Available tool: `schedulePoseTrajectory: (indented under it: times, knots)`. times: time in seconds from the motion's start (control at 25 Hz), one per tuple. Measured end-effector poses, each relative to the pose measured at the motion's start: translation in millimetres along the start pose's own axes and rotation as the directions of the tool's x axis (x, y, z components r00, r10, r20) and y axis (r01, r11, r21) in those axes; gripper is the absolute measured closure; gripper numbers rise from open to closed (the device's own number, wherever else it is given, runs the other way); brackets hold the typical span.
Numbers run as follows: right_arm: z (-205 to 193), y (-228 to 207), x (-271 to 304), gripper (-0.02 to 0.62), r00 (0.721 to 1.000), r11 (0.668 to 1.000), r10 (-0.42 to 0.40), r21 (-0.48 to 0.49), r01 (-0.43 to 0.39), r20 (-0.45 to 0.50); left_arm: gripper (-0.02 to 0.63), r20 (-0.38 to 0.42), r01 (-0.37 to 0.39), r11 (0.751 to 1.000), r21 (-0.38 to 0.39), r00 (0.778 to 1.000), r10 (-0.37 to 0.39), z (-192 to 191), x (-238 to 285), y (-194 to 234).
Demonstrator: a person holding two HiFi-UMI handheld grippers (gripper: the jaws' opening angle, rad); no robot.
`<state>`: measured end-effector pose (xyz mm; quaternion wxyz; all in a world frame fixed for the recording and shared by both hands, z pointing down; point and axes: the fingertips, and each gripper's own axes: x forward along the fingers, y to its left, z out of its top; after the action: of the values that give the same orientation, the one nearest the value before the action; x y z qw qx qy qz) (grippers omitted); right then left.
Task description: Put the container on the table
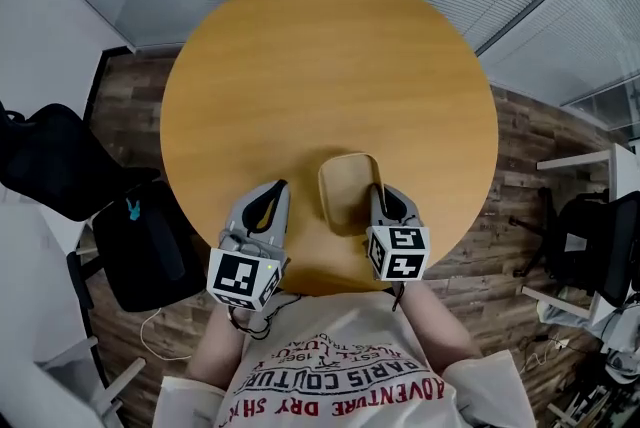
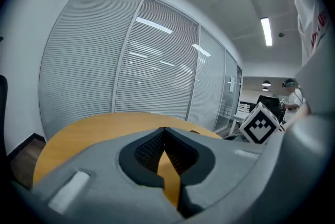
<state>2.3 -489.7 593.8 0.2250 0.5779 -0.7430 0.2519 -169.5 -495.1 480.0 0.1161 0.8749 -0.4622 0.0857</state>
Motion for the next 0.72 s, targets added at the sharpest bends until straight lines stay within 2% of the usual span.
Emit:
schedulePoseTrajectory:
  times: [0.2, 0.56, 0.72]
  knots:
    - [-28, -6, 29, 0.581, 0.996, 0.999, -0.027, 0.031, 0.03, -0.087, 0.609, -0.023, 0.007, 0.998, 0.069, 1.0, -0.006, -17, 13, 7]
    - [-64, -6, 65, 0.581, 0.977, 0.998, -0.041, 0.04, 0.05, -0.209, 0.609, -0.034, 0.011, 1.0, 0.014, 0.999, -0.01, -34, 19, 27]
    - [-76, -7, 73, 0.581, 0.969, 0.994, -0.029, 0.091, 0.053, -0.245, 0.609, -0.043, 0.019, 1.0, 0.011, 0.999, -0.019, -38, 21, 28]
